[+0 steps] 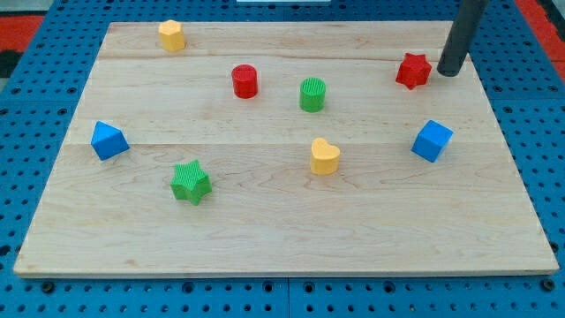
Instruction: Move the red star up a bit
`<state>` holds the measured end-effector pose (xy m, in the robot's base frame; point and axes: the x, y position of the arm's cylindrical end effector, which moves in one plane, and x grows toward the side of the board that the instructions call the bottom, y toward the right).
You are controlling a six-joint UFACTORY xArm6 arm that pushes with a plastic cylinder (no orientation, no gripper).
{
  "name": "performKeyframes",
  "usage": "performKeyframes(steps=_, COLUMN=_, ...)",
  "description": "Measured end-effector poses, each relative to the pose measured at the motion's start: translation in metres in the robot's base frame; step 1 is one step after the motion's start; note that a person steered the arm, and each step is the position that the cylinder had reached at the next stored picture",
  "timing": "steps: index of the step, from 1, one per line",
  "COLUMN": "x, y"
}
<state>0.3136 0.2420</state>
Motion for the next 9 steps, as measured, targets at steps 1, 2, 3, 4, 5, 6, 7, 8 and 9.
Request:
performKeyframes(steps=1, x=0.015, y=0.002)
performKeyframes(steps=2, x=0.025, y=-0.022)
performKeyframes(steps=3, x=0.024, y=-0.039)
performKeyframes(steps=4, x=0.020, y=-0.040)
performKeyframes(steps=5, x=0.010, y=-0.041)
performKeyframes(steps=6, x=-0.001, y=-0.041)
performKeyframes(steps=7, x=-0.010, y=-0.041)
performKeyframes(steps=8, x=-0.010, y=-0.041)
performKeyframes(steps=9, x=0.011, y=-0.050)
